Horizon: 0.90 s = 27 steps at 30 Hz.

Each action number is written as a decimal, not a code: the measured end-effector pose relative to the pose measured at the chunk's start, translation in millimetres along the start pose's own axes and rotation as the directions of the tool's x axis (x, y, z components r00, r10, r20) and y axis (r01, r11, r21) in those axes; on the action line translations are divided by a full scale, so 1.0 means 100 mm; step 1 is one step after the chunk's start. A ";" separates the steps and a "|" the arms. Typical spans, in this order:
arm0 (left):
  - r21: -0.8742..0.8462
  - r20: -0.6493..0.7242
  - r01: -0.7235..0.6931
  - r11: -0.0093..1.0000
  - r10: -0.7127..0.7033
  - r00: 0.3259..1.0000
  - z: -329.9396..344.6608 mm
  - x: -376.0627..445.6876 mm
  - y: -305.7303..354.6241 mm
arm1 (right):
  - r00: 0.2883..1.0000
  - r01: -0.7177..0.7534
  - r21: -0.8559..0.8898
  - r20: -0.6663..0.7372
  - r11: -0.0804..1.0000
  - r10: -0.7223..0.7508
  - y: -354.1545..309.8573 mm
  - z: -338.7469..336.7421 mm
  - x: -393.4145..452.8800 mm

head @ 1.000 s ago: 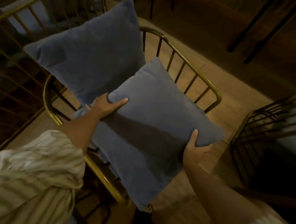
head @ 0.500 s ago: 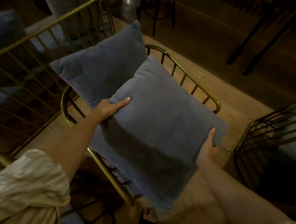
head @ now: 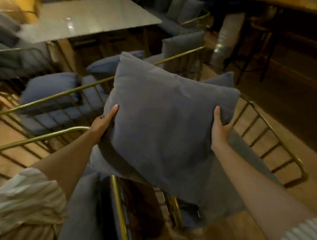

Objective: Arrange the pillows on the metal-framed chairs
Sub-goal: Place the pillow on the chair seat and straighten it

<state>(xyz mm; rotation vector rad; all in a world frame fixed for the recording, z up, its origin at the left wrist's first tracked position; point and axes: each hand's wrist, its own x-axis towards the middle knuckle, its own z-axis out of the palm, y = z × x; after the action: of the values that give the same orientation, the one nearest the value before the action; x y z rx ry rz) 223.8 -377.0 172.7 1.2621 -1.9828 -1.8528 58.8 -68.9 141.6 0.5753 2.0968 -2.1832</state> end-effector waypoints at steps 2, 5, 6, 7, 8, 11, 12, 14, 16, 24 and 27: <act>-0.069 -0.112 0.008 0.998 -0.015 0.994 -0.57 -0.16 -0.15 | 0.991 0.004 -0.032 0.132 0.999 0.001 -0.01 0.45 -0.28; -0.139 -0.265 -0.029 0.990 -0.009 0.964 -1.35 -0.43 -0.41 | 0.939 0.004 -0.057 0.344 0.998 0.016 0.04 1.06 -0.77; -0.144 -0.320 -0.027 0.989 -0.020 0.947 -1.60 -0.53 -0.50 | 0.909 0.005 -0.069 0.417 0.998 0.025 0.08 1.27 -0.96; -0.142 -0.358 -0.021 0.990 -0.032 0.933 -1.85 -0.63 -0.59 | 0.880 0.008 -0.080 0.473 0.997 0.031 0.13 1.48 -1.14; -0.145 -0.382 -0.030 0.989 -0.028 0.924 -2.08 -0.67 -0.70 | 0.859 0.016 -0.086 0.512 0.996 0.030 0.17 1.66 -1.30; -0.186 -0.443 -0.062 0.981 -0.027 0.896 -2.81 -0.82 -1.01 | 0.801 0.046 -0.111 0.597 0.993 0.030 0.34 2.26 -1.87; -0.212 -0.460 -0.087 0.973 -0.022 0.888 -3.04 -0.83 -1.11 | 0.785 0.060 -0.123 0.619 0.991 0.029 0.40 2.46 -2.04; -0.262 -0.530 -0.087 0.961 -0.068 0.845 -3.48 -0.76 -1.33 | 0.745 0.095 -0.142 0.667 0.985 0.024 0.55 2.79 -2.30; -0.297 -0.535 -0.113 0.948 -0.067 0.842 -3.87 -0.63 -1.53 | 0.714 0.124 -0.160 0.700 0.979 0.024 0.73 3.12 -2.54; -0.291 -0.408 -0.089 0.953 -0.039 0.912 -4.94 0.15 -1.80 | 0.725 0.172 -0.152 0.689 0.973 -0.021 1.33 4.25 -2.98; -0.320 -0.316 -0.067 0.945 -0.040 0.948 -5.11 0.56 -1.89 | 0.754 0.222 -0.188 0.656 0.957 -0.047 1.56 4.54 -2.93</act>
<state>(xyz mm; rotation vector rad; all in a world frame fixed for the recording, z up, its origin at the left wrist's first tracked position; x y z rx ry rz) 591.6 -776.2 98.7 1.3370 -1.4449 -1.7442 275.9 -584.6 84.7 -0.3384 1.9897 -1.7464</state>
